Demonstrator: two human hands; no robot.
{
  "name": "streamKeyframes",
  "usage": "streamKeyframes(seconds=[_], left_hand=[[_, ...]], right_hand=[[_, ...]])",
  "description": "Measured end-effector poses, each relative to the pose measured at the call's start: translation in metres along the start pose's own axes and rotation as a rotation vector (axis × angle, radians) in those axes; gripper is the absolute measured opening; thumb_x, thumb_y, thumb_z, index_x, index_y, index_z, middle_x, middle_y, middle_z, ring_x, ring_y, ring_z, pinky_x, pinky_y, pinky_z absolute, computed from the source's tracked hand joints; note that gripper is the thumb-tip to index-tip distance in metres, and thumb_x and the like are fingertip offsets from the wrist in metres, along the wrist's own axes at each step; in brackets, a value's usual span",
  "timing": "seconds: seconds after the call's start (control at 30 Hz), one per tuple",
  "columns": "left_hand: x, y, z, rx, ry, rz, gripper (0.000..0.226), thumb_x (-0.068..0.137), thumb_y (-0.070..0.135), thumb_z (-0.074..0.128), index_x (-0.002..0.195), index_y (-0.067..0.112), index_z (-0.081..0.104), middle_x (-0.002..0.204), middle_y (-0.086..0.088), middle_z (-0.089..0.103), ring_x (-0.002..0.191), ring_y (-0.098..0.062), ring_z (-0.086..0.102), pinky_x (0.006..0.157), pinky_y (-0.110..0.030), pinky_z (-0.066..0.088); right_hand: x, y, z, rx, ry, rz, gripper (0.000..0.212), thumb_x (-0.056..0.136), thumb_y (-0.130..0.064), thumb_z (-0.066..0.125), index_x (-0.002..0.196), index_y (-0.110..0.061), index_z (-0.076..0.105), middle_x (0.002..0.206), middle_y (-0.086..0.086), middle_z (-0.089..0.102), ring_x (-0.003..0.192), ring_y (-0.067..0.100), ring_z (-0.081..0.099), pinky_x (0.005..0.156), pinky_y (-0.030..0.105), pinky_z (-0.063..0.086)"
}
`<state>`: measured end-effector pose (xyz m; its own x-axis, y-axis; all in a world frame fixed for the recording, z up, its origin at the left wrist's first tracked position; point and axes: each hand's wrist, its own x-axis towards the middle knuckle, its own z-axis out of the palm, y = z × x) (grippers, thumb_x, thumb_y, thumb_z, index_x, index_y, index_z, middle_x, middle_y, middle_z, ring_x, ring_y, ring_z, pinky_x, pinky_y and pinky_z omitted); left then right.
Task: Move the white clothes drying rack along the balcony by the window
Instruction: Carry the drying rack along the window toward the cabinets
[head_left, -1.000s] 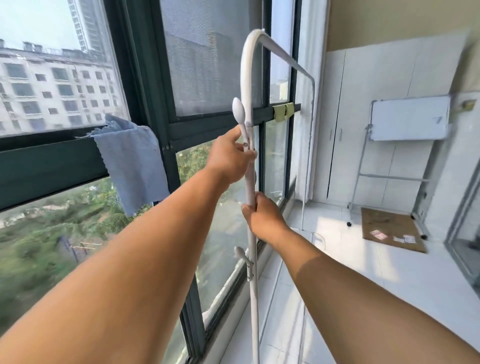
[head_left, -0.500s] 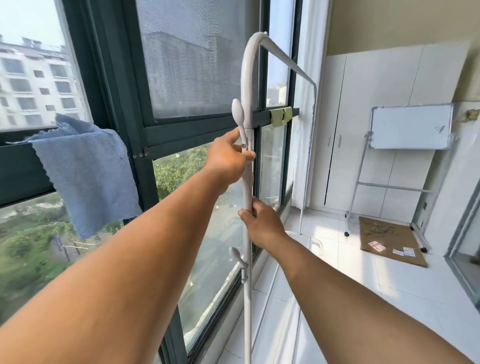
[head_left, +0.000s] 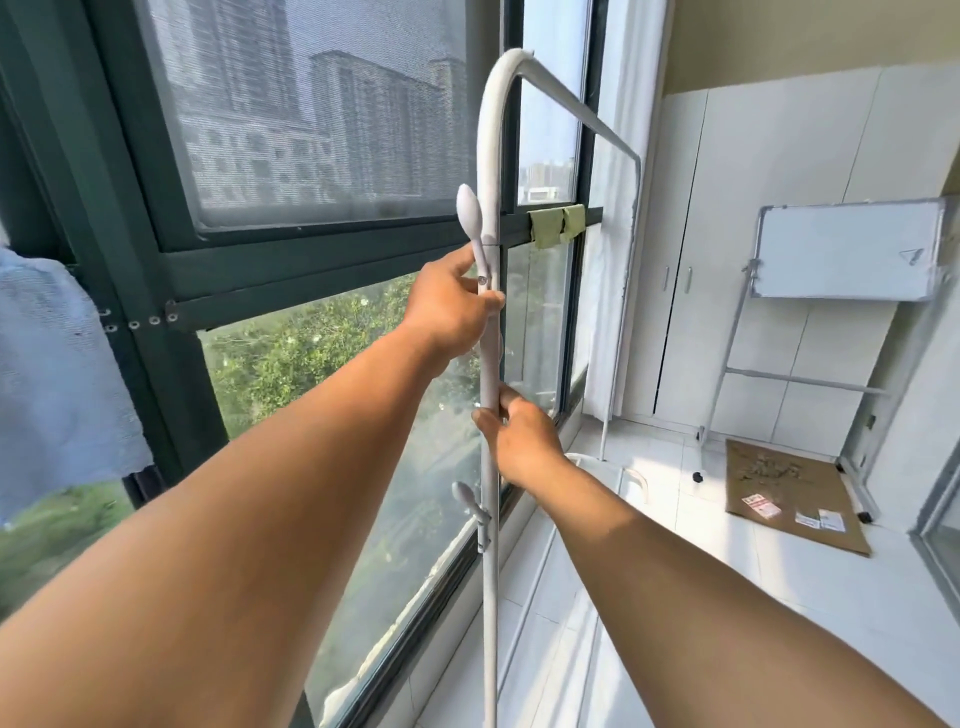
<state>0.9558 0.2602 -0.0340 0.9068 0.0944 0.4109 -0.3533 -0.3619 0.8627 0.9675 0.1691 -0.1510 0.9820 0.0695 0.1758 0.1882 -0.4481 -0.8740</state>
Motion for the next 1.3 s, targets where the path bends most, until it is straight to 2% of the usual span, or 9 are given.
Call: streamKeyframes(seconds=[0.27,0.53,0.6,0.7,0.8,0.93,1.03,1.2,1.3], left_hand=[[0.049,-0.015,0.027,0.028,-0.016,-0.01,0.035,0.084,0.008,0.066,0.118,0.018,0.062,0.079,-0.002,0.063,0.085,-0.026,0.066,0.087,-0.046,0.057],[0.117,-0.037,0.053,-0.013,-0.069,0.047,0.027,0.084,0.003,0.064,0.107,0.017,0.064,0.072,-0.004,0.06,0.073,-0.021,0.058,0.083,-0.042,0.056],[0.135,-0.043,0.06,-0.018,-0.09,0.029,0.037,0.084,0.005,0.065,0.119,0.014,0.062,0.079,-0.007,0.064,0.078,-0.024,0.063,0.087,-0.042,0.055],[0.159,-0.051,0.07,-0.032,-0.101,0.001,0.052,0.083,0.008,0.068,0.133,0.012,0.053,0.111,-0.02,0.067,0.102,-0.033,0.065,0.097,-0.049,0.051],[0.178,-0.058,0.083,-0.039,-0.12,0.011,0.054,0.083,0.01,0.068,0.134,0.014,0.052,0.108,-0.018,0.067,0.095,-0.029,0.064,0.097,-0.049,0.051],[0.199,-0.065,0.101,-0.074,-0.15,0.023,0.056,0.083,0.01,0.068,0.135,0.018,0.051,0.115,-0.022,0.065,0.108,-0.035,0.063,0.095,-0.047,0.053],[0.215,-0.07,0.118,-0.085,-0.175,0.066,0.056,0.083,0.011,0.068,0.136,0.021,0.05,0.103,-0.017,0.067,0.098,-0.035,0.065,0.086,-0.041,0.056],[0.24,-0.073,0.146,-0.097,-0.178,0.077,0.07,0.083,0.013,0.069,0.145,0.019,0.037,0.106,-0.011,0.066,0.104,-0.03,0.064,0.095,-0.046,0.052],[0.257,-0.074,0.166,-0.099,-0.191,0.078,0.068,0.084,0.013,0.068,0.144,0.021,0.038,0.09,-0.002,0.063,0.094,-0.025,0.065,0.092,-0.045,0.054]], right_hand=[[0.052,0.019,-0.012,0.038,-0.01,0.037,0.033,0.095,-0.029,0.049,0.127,-0.029,0.052,0.107,0.002,0.065,0.097,0.026,0.06,0.084,0.033,0.048],[0.12,0.035,-0.023,0.014,0.036,0.05,0.042,0.094,-0.028,0.049,0.137,-0.028,0.045,0.121,0.002,0.064,0.104,0.024,0.058,0.091,0.032,0.046],[0.136,0.037,-0.025,0.015,0.049,0.052,0.041,0.095,-0.028,0.05,0.136,-0.027,0.046,0.119,0.004,0.065,0.106,0.025,0.059,0.094,0.035,0.047],[0.157,0.042,-0.028,0.031,0.062,0.049,0.039,0.095,-0.026,0.05,0.133,-0.023,0.048,0.118,0.006,0.065,0.106,0.026,0.06,0.097,0.037,0.047],[0.175,0.048,-0.033,0.035,0.086,0.051,0.039,0.095,-0.024,0.049,0.134,-0.021,0.048,0.12,0.006,0.065,0.109,0.026,0.059,0.1,0.038,0.045],[0.193,0.059,-0.041,0.02,0.125,0.055,0.034,0.095,-0.022,0.048,0.128,-0.021,0.052,0.116,0.01,0.067,0.104,0.029,0.062,0.095,0.042,0.049],[0.21,0.07,-0.051,0.016,0.161,0.057,0.031,0.095,-0.023,0.048,0.125,-0.022,0.053,0.111,0.011,0.068,0.101,0.029,0.063,0.086,0.035,0.049],[0.239,0.089,-0.071,-0.043,0.202,0.074,0.026,0.094,-0.024,0.044,0.118,-0.018,0.053,0.092,0.003,0.058,0.088,0.025,0.056,0.079,0.033,0.045],[0.26,0.102,-0.086,-0.052,0.22,0.08,0.013,0.093,-0.021,0.043,0.093,-0.028,0.054,0.081,-0.003,0.055,0.094,0.026,0.059,0.083,0.036,0.047]])
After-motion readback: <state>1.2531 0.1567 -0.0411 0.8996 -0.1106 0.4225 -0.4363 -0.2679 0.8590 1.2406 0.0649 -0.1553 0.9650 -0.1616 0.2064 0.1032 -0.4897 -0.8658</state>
